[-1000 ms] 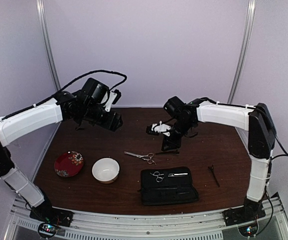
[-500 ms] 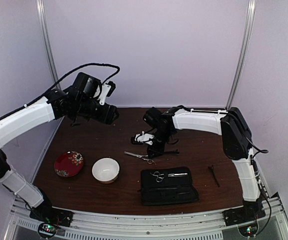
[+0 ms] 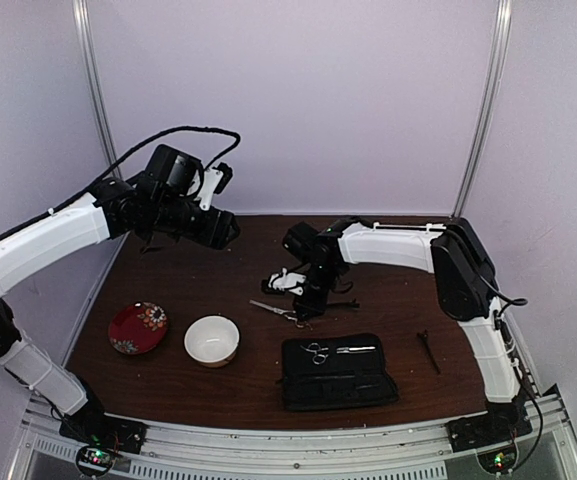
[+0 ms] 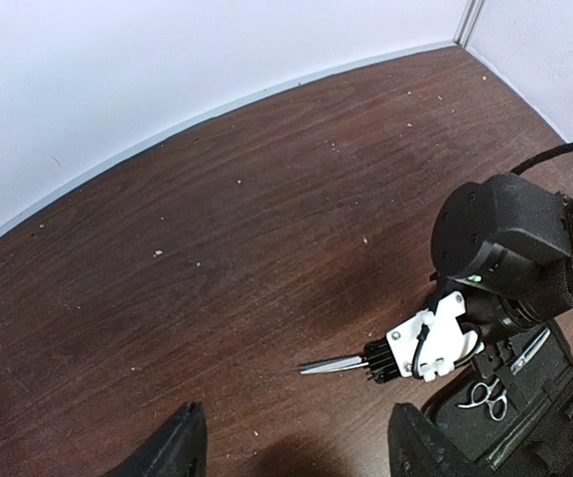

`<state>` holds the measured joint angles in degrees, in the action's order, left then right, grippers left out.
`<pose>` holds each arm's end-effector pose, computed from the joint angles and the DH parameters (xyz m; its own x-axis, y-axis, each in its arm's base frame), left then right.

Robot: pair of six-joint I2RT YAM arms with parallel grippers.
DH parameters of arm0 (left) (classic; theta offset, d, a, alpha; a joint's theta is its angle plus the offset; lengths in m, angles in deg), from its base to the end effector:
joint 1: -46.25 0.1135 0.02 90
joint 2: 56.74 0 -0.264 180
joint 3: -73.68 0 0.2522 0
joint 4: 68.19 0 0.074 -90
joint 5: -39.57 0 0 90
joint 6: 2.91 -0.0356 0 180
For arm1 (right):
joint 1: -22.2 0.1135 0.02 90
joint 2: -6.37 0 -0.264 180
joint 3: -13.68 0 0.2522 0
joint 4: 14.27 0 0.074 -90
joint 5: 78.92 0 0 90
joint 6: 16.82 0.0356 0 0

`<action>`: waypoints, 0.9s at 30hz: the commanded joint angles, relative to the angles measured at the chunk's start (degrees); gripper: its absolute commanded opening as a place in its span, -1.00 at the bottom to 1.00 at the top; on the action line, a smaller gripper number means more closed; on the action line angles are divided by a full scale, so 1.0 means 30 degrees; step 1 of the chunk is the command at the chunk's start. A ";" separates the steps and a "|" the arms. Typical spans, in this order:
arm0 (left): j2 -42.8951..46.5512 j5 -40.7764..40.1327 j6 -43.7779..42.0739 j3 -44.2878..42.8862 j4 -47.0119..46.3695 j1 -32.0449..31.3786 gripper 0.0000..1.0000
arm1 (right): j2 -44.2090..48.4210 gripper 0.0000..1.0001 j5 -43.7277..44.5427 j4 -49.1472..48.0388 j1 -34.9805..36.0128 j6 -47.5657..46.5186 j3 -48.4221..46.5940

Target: Sort the hair-cutting tools

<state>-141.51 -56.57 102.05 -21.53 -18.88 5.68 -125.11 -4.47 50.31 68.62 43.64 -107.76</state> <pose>0.2525 -0.2112 0.3534 -0.6111 0.1854 -0.7695 0.4406 0.8873 -0.1361 0.3184 0.3484 0.1629 -0.2100 -0.9097 -0.3582 -0.9775 0.1886 0.0941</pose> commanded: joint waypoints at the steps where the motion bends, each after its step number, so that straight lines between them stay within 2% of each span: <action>1: 0.0353 0.0401 -0.0093 -0.0239 -0.0715 0.0144 0.31 | -0.0469 -0.61 0.0810 0.0232 0.0267 0.0385 -0.0477; 8: 0.0250 0.0579 -0.0124 -0.0271 -0.0662 0.0154 0.31 | -0.0806 -0.40 0.1283 0.0553 0.0300 0.0400 -0.0976; 14: 0.0224 0.0633 -0.0145 -0.0270 -0.0659 0.0166 0.31 | -0.0971 -0.36 0.1573 0.1135 0.0383 0.0014 -0.1111; 17: 0.0191 0.0723 -0.0153 -0.0272 -0.0682 0.0166 0.31 | -0.1616 -0.35 0.1609 0.2647 0.0484 -0.0429 -0.2331; 21: 0.0220 0.0755 -0.0168 -0.0268 -0.0648 0.0166 0.31 | -0.2357 -0.60 0.1686 0.4876 0.0678 -0.1020 -0.3450; 27: 0.0235 0.0787 -0.0182 -0.0272 -0.0630 0.0166 0.31 | -0.1042 -0.65 0.2278 0.4166 0.0647 -0.0862 -0.1928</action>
<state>-141.51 -55.01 102.00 -21.53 -18.88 5.72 -130.56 -0.36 60.52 70.30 41.52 -116.96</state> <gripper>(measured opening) 0.654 0.187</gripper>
